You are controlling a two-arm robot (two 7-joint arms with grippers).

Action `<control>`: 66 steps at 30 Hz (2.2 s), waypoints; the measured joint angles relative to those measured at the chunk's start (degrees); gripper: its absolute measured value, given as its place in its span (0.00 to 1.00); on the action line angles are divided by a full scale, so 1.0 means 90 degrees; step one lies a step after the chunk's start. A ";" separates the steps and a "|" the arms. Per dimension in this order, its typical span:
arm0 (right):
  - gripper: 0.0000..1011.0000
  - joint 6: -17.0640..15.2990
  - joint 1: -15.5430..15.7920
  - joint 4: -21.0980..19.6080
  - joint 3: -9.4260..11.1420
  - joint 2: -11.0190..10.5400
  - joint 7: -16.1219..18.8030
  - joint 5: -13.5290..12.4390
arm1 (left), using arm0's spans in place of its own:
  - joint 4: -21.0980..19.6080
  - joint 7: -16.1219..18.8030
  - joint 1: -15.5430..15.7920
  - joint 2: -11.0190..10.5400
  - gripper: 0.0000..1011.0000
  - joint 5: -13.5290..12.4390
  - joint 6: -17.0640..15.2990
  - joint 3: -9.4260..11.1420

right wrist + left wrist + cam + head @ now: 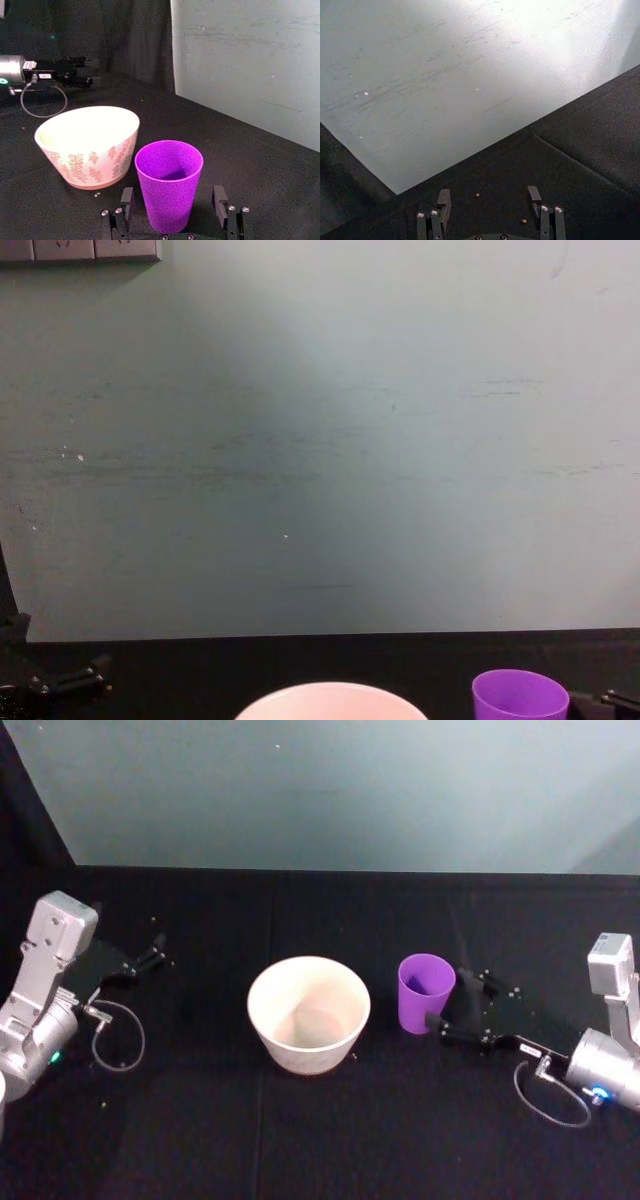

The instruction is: Pick up the cup and pour the mung beans from the cup into the bowl.

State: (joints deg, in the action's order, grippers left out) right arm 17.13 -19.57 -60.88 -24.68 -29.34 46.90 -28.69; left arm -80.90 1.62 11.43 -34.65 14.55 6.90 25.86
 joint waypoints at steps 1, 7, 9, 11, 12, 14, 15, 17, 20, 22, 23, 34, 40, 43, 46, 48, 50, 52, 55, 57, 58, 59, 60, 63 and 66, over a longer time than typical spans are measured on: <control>0.99 0.0008 0.0005 -0.0007 0.0005 0.0003 0.0012 -0.0004 | 0.0000 0.0000 0.0000 0.0000 0.99 0.0000 0.0000 0.0000; 0.99 0.0047 0.0017 -0.0074 0.0026 0.0040 0.0050 0.0001 | 0.0000 0.0000 0.0000 0.0000 0.99 0.0000 0.0000 0.0000; 0.99 0.0047 0.0007 -0.0091 0.0028 0.0065 0.0051 0.0005 | 0.0000 0.0000 0.0000 0.0000 0.99 0.0000 0.0000 0.0000; 0.99 0.0047 -0.0004 -0.0104 0.0029 0.0087 0.0051 0.0012 | 0.0000 0.0000 0.0000 0.0000 0.99 0.0000 0.0000 0.0000; 0.99 0.0047 -0.0010 -0.0105 0.0029 0.0101 0.0050 0.0016 | 0.0000 0.0000 0.0000 0.0000 0.99 0.0000 0.0000 0.0000; 0.99 0.0047 -0.0023 -0.0106 0.0028 0.0126 0.0047 0.0018 | 0.0000 0.0000 0.0000 0.0000 0.99 0.0000 0.0000 0.0000; 0.99 0.0046 -0.0036 -0.0106 0.0027 0.0153 0.0046 0.0021 | 0.0000 0.0000 0.0000 0.0000 0.99 0.0000 0.0000 0.0000; 0.99 0.0048 -0.0063 -0.0091 0.0022 0.0201 0.0035 0.0028 | 0.0000 0.0000 0.0000 0.0000 0.99 0.0000 0.0000 0.0000; 0.99 0.0049 -0.0110 -0.0035 0.0014 0.0267 0.0000 0.0038 | 0.0000 0.0000 0.0000 0.0000 0.99 0.0000 0.0000 0.0000; 0.99 0.0049 -0.0136 0.0004 0.0009 0.0296 -0.0018 0.0047 | 0.0000 0.0000 0.0000 0.0000 0.99 0.0000 0.0000 0.0000; 0.99 0.0049 -0.0151 0.0026 0.0006 0.0312 -0.0032 0.0054 | 0.0000 0.0000 0.0000 0.0000 0.99 0.0000 0.0000 0.0000; 0.99 0.0077 -0.0343 0.0380 -0.0028 0.0504 -0.0089 0.0174 | 0.0000 0.0000 0.0000 0.0000 0.99 0.0000 0.0000 0.0000; 0.99 0.0121 -0.0425 0.0543 -0.0031 0.0596 -0.0051 0.0182 | 0.0000 0.0000 0.0000 0.0000 0.99 0.0000 0.0000 0.0000; 0.99 0.0133 -0.0455 0.0591 -0.0027 0.0631 -0.0036 0.0181 | 0.0000 0.0000 0.0000 0.0000 0.99 0.0000 0.0000 0.0000; 0.99 0.0134 -0.0491 0.0662 -0.0029 0.0667 -0.0008 0.0181 | 0.0000 0.0000 0.0000 0.0000 0.99 0.0000 0.0000 0.0000; 0.99 0.0134 -0.0492 0.0663 -0.0030 0.0667 -0.0007 0.0181 | 0.0000 0.0000 0.0000 0.0000 0.99 0.0000 0.0000 0.0000; 0.99 0.0134 -0.0492 0.0660 -0.0029 0.0665 -0.0007 0.0181 | 0.0000 0.0000 0.0000 0.0000 0.99 0.0000 0.0000 0.0000; 0.99 0.0134 -0.0491 0.0653 -0.0029 0.0662 -0.0007 0.0181 | 0.0000 0.0000 0.0000 0.0000 0.99 0.0000 0.0000 0.0000; 0.95 0.0134 -0.0486 0.0644 -0.0029 0.0657 -0.0007 0.0180 | 0.0000 0.0000 0.0000 0.0000 0.99 0.0000 0.0000 0.0000; 0.92 0.0134 -0.0483 0.0641 -0.0028 0.0655 -0.0007 0.0180 | 0.0000 0.0000 0.0000 0.0000 0.99 0.0000 0.0000 0.0000; 0.90 0.0134 -0.0481 0.0638 -0.0027 0.0654 -0.0007 0.0179 | 0.0000 0.0000 0.0000 0.0000 0.99 0.0000 0.0000 0.0000; 0.87 0.0134 -0.0481 0.0638 -0.0027 0.0654 -0.0007 0.0179 | 0.0000 0.0000 0.0000 0.0000 0.99 0.0000 0.0000 0.0000; 0.85 0.0134 -0.0480 0.0636 -0.0027 0.0654 -0.0007 0.0179 | 0.0000 0.0000 0.0000 0.0000 0.99 0.0000 0.0000 0.0000; 0.79 0.0133 -0.0478 0.0632 -0.0025 0.0652 -0.0008 0.0178 | 0.0000 0.0000 0.0000 0.0000 0.99 0.0000 0.0000 0.0000; 0.77 0.0133 -0.0477 0.0629 -0.0025 0.0650 -0.0009 0.0177 | 0.0000 0.0000 0.0000 0.0000 0.99 0.0000 0.0000 0.0000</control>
State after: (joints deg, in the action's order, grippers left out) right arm 18.33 -23.85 -55.21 -24.91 -23.49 46.82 -27.10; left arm -80.90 1.62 11.43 -34.64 14.55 6.91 25.86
